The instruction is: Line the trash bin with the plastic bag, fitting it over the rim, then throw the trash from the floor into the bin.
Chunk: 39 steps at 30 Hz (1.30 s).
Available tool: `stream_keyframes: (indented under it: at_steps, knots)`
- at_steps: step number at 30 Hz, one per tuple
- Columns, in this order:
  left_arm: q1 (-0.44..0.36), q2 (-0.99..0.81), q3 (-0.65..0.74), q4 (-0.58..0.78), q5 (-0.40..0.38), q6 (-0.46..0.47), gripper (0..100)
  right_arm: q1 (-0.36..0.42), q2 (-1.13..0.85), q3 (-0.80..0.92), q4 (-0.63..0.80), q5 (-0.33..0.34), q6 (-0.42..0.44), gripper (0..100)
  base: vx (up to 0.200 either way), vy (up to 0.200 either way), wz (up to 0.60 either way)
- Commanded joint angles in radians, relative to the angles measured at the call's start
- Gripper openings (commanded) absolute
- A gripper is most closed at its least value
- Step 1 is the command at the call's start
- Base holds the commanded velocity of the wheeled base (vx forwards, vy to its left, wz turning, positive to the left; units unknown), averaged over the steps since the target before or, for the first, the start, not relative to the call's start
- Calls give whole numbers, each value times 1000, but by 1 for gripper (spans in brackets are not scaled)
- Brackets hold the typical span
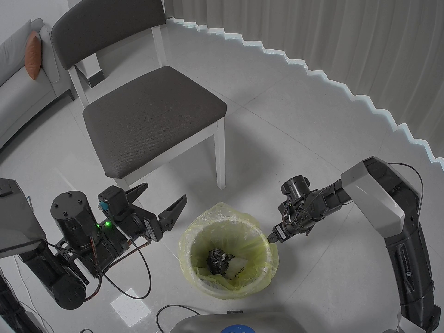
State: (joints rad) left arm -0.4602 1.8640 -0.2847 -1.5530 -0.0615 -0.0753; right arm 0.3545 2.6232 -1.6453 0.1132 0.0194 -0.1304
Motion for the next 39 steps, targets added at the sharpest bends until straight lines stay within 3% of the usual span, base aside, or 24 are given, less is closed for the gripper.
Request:
stream_keyframes:
  at_steps: [1,15,26,39]
  knots:
    - [-2,-2,1,-16,0,0,100,-11,-78,50,-1,-1,-1,100,0,0,0]
    - [-8,6,1,-16,2,0,100,-40,-236,302,-102,16,-18,100,0,0,0]
    - [-20,15,5,-16,3,0,100,43,-288,547,-254,48,-26,100,0,0,0]
    - [-20,17,7,-16,3,0,100,67,-206,538,-259,39,-86,100,0,0,0]
